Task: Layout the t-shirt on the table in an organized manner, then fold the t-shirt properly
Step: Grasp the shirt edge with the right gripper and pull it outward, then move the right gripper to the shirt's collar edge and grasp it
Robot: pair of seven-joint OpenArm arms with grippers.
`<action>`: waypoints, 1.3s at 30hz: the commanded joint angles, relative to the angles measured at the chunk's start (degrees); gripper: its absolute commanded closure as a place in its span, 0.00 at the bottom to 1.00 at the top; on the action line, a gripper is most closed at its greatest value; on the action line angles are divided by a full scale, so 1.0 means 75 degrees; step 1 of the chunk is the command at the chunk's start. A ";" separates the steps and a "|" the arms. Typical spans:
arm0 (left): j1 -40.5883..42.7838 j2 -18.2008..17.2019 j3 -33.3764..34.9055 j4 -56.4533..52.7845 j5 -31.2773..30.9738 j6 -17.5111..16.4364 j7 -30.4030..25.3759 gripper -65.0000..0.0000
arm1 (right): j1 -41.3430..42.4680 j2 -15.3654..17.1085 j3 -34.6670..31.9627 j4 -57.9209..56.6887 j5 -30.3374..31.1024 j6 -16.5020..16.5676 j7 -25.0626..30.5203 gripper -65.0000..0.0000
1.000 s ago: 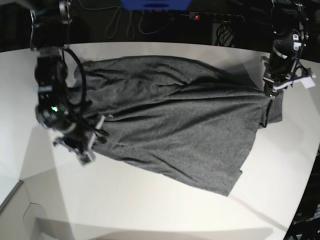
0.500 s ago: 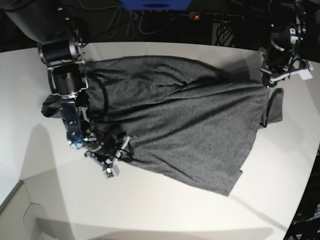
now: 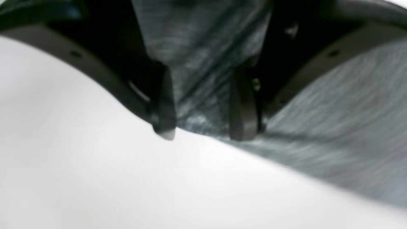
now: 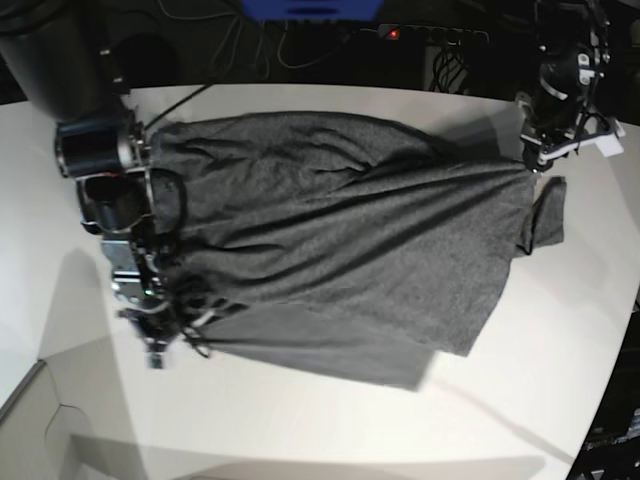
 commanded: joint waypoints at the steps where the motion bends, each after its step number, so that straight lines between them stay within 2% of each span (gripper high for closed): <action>1: -0.0012 -0.0066 -0.0041 0.0124 -0.0053 0.0030 -0.0019 1.00 | 0.0177 0.0241 0.0022 -0.0017 0.0012 -0.0548 0.0143 0.56; 3: -0.0035 -0.0066 -0.0041 0.0124 -0.0053 0.0030 -0.0019 1.00 | 0.0177 0.0417 0.0022 -0.0017 0.0012 -0.1145 0.0565 0.56; 5: -0.0047 -0.0066 -0.0041 0.0124 -0.0053 0.0030 -0.0019 1.00 | 0.0189 0.0546 0.0022 0.0147 0.0024 -0.1438 0.0788 0.56; 9: -0.0058 -0.0066 -0.0041 0.0124 -0.0053 0.0030 -0.0019 1.00 | 0.0036 0.0604 0.0069 0.1015 0.0071 -0.1438 0.0788 0.56; 12: -0.0058 -0.0066 -0.0030 0.0124 -0.0053 0.0030 -0.0019 1.00 | -0.0585 0.0604 0.0081 0.2433 0.0082 -0.1438 0.0670 0.56; 17: -0.0047 -0.0066 -0.0030 0.0124 -0.0064 0.0030 -0.0019 1.00 | -0.1839 0.0499 0.0022 0.5434 0.0059 -0.1380 -0.0267 0.56; 20: -0.0058 -0.0066 -0.0030 0.0136 -0.0076 0.0030 -0.0019 1.00 | -0.2355 0.0053 -0.0130 0.6547 0.0035 -0.0571 -0.1158 0.56; 22: -0.0058 -0.0066 -0.0041 0.0171 -0.0099 0.0030 -0.0019 1.00 | -0.2625 -0.0169 -0.0317 0.6911 0.0035 0.0191 -0.1791 0.56; 24: -0.0187 -0.0066 -0.0041 0.0206 -0.0111 0.0030 -0.0019 1.00 | -0.2824 -0.0322 -0.0587 0.7134 0.0035 0.0671 -0.2377 0.56; 27: -0.0457 -0.0066 -0.0041 0.0206 -0.0111 0.0030 -0.0019 1.00 | -0.3328 -0.0345 -0.0833 0.7731 0.0035 0.0789 -0.2916 0.56; 30: -0.0938 -0.0066 0.0006 0.0206 -0.0111 0.0030 -0.0019 1.00 | -0.3961 -0.0287 -0.0950 0.8575 0.0035 0.0800 -0.3151 0.56; 34: -0.1711 -0.0101 0.0685 0.0171 -0.0053 0.0030 -0.0031 1.00 | -0.4946 -0.0158 -0.0927 0.9630 0.0024 0.1222 -0.3467 0.56; 37: -0.2004 -0.0090 0.1295 0.0124 -0.0029 0.0030 -0.0031 1.00 | -0.5614 -0.0158 -0.0927 1.0123 0.0012 0.1316 -0.3538 0.56; 39: -0.2286 -0.0078 0.1799 0.0112 0.0276 0.0030 -0.0054 1.00 | -0.6024 -0.0181 -0.0927 1.0404 0.0012 0.1316 -0.3514 0.56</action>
